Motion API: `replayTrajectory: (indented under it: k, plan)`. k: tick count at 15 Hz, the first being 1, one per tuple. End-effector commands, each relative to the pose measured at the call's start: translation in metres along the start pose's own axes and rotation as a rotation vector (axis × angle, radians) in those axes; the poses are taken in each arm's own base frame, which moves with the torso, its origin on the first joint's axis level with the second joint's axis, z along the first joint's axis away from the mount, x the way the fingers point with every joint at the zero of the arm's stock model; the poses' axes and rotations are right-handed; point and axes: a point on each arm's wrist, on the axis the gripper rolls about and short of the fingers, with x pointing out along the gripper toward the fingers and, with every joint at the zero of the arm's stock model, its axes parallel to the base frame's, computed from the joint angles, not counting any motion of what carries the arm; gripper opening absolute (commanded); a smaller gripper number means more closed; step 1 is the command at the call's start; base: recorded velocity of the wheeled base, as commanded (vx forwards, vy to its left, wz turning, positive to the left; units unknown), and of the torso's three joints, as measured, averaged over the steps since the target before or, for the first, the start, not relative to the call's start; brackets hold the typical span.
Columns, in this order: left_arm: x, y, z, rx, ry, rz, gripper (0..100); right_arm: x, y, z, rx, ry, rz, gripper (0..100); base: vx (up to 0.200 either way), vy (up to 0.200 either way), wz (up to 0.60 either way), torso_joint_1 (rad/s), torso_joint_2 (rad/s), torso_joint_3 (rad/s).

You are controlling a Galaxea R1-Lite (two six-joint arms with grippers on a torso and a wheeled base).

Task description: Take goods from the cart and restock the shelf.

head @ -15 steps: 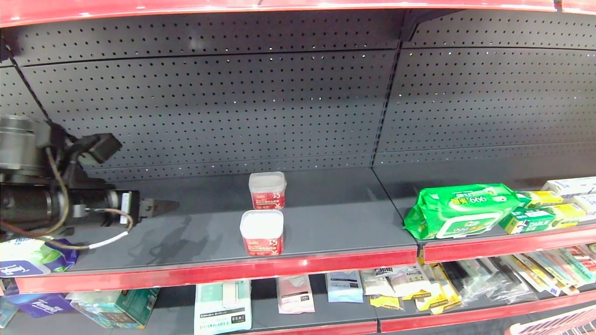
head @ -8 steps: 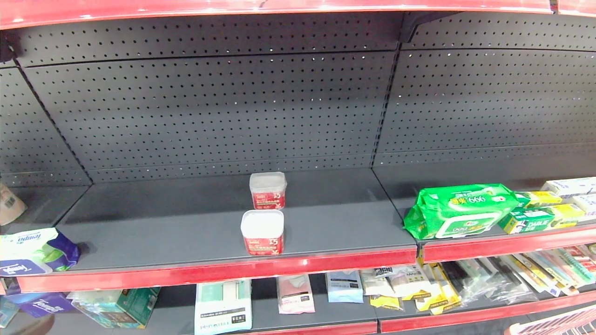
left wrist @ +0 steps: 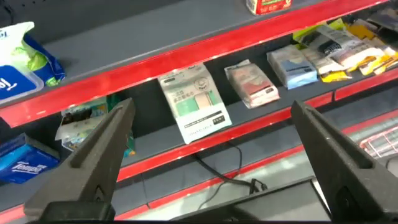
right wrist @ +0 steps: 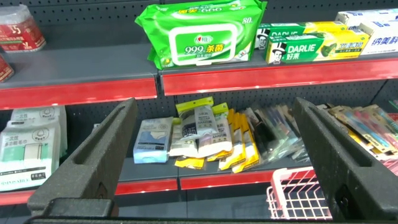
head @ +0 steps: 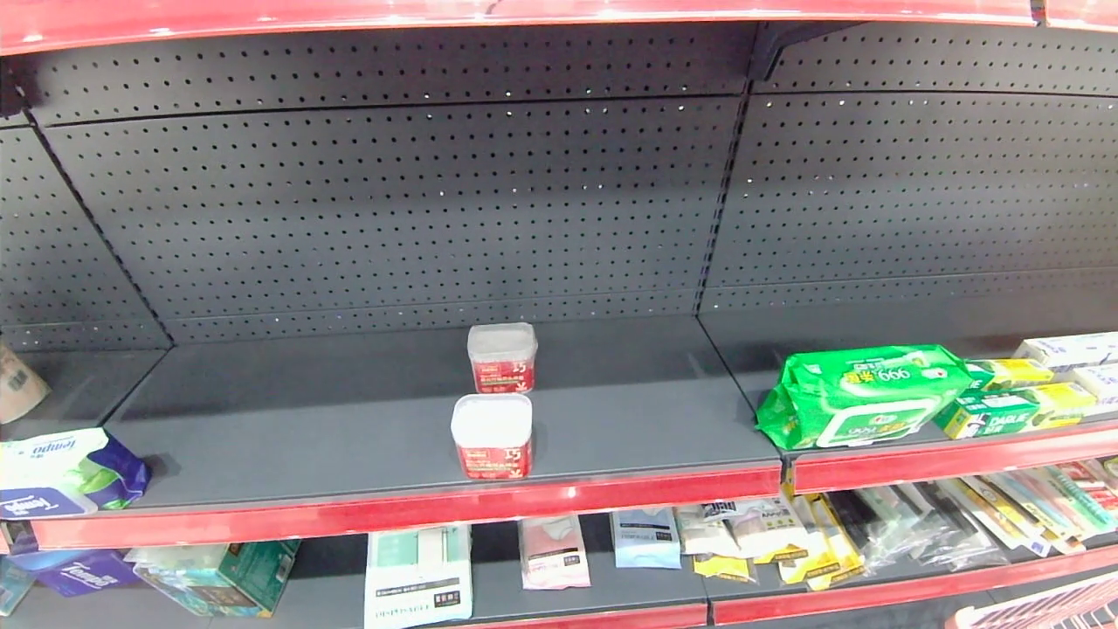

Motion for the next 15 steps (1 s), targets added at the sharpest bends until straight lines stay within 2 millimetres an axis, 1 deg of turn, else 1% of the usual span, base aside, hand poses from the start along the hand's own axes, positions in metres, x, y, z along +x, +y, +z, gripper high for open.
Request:
replayTrajectory:
  k: [1, 3, 4, 5, 6, 7, 8, 9, 10, 11, 12, 13, 14, 15]
  plan:
    - [0.000, -0.001, -0.006, -0.001, -0.013, 0.004, 100, 0.000, 0.000, 0.000, 0.000, 0.001, 0.000, 100, 0.000, 0.000, 0.00, 0.000, 0.00, 0.000]
    - [0.000, 0.000, -0.003, -0.026, -0.037, 0.030, 100, 0.000, 0.000, 0.000, 0.000, 0.002, 0.000, 100, 0.000, 0.000, 0.00, 0.000, 0.00, 0.000]
    - [0.000, 0.001, 0.003, -0.074, -0.093, 0.053, 100, 0.000, 0.000, 0.000, 0.000, 0.001, 0.000, 100, 0.000, 0.000, 0.00, 0.000, 0.00, 0.000]
    - [0.002, 0.004, 0.003, -0.142, -0.109, 0.134, 100, 0.000, 0.000, 0.000, 0.000, 0.001, 0.000, 100, 0.000, 0.000, 0.00, 0.000, 0.00, 0.000]
    - [0.004, 0.005, 0.001, -0.168, -0.102, 0.186, 100, 0.000, 0.000, 0.000, -0.002, 0.001, 0.000, 100, 0.000, 0.000, 0.00, 0.000, 0.00, 0.000]
    - [0.003, 0.005, 0.004, -0.164, -0.122, 0.188, 100, 0.000, 0.000, 0.000, 0.000, 0.001, 0.000, 100, 0.000, 0.000, 0.00, 0.000, 0.00, 0.000]
    - [0.003, 0.007, 0.013, -0.142, -0.129, 0.193, 100, 0.000, 0.000, 0.000, 0.000, 0.002, 0.000, 100, 0.000, 0.000, 0.00, 0.000, 0.00, 0.000]
    - [0.007, 0.012, 0.036, -0.121, -0.086, 0.194, 100, 0.000, 0.000, 0.000, 0.000, 0.001, 0.000, 100, 0.000, 0.000, 0.00, 0.000, 0.00, 0.000]
    - [0.015, 0.020, 0.070, -0.126, -0.044, 0.185, 100, 0.000, 0.000, 0.000, -0.002, 0.002, 0.000, 100, 0.000, 0.000, 0.00, 0.000, 0.00, 0.000]
    - [0.025, 0.026, 0.094, -0.134, -0.012, 0.184, 100, 0.000, 0.000, 0.000, -0.002, 0.001, 0.000, 100, 0.000, 0.000, 0.00, 0.000, 0.00, 0.000]
    - [0.062, 0.044, 0.148, -0.152, 0.074, 0.181, 100, 0.000, 0.000, 0.000, -0.002, 0.002, 0.000, 100, 0.000, 0.000, 0.00, 0.000, 0.00, 0.000]
    - [0.097, 0.056, 0.170, -0.168, 0.154, 0.171, 100, 0.000, 0.000, 0.000, -0.003, 0.002, 0.000, 100, 0.000, 0.000, 0.00, 0.000, 0.00, 0.000]
    - [0.130, 0.065, 0.181, -0.176, 0.227, 0.178, 100, 0.000, 0.000, 0.000, -0.003, 0.001, 0.000, 100, 0.000, 0.000, 0.00, 0.000, 0.00, 0.000]
    - [0.161, 0.072, 0.187, -0.179, 0.284, 0.179, 100, 0.000, 0.000, 0.000, -0.003, 0.002, 0.000, 100, 0.000, 0.000, 0.00, 0.000, 0.00, 0.000]
